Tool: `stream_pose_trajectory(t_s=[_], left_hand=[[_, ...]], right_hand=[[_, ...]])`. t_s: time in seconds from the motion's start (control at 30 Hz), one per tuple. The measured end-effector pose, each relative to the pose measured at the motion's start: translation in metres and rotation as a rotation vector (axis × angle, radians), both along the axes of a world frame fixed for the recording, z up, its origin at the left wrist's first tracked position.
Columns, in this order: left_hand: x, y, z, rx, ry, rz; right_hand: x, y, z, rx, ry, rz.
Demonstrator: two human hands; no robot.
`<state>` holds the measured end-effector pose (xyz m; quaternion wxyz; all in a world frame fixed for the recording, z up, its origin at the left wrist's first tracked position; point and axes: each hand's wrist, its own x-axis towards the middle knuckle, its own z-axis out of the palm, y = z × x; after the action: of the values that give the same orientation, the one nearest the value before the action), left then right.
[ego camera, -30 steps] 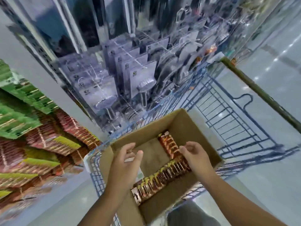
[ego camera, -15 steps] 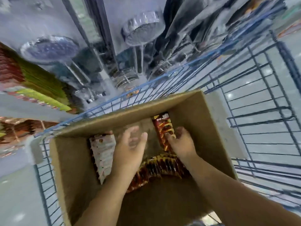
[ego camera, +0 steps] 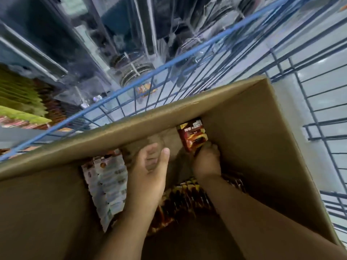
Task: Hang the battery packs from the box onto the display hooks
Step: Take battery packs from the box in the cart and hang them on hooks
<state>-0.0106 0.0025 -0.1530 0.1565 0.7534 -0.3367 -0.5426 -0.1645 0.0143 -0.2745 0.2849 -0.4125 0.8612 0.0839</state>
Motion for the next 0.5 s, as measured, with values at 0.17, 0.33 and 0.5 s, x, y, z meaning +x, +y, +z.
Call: stream_pose_trajectory(t_s=[0.17, 0.33, 0.5], left_hand=[[0.002, 0.003, -0.012, 0.010, 0.027, 0.020], [0.000, 0.006, -0.014, -0.009, 0.061, 0.019], [0.005, 0.006, -0.011, 0.011, 0.090, 0.063]], right_hand=[[0.007, -0.004, -0.013, 0.014, 0.070, -0.026], [0.008, -0.001, -0.007, -0.008, 0.018, -0.035], [0.000, 0.001, 0.013, -0.116, -0.241, -0.178]])
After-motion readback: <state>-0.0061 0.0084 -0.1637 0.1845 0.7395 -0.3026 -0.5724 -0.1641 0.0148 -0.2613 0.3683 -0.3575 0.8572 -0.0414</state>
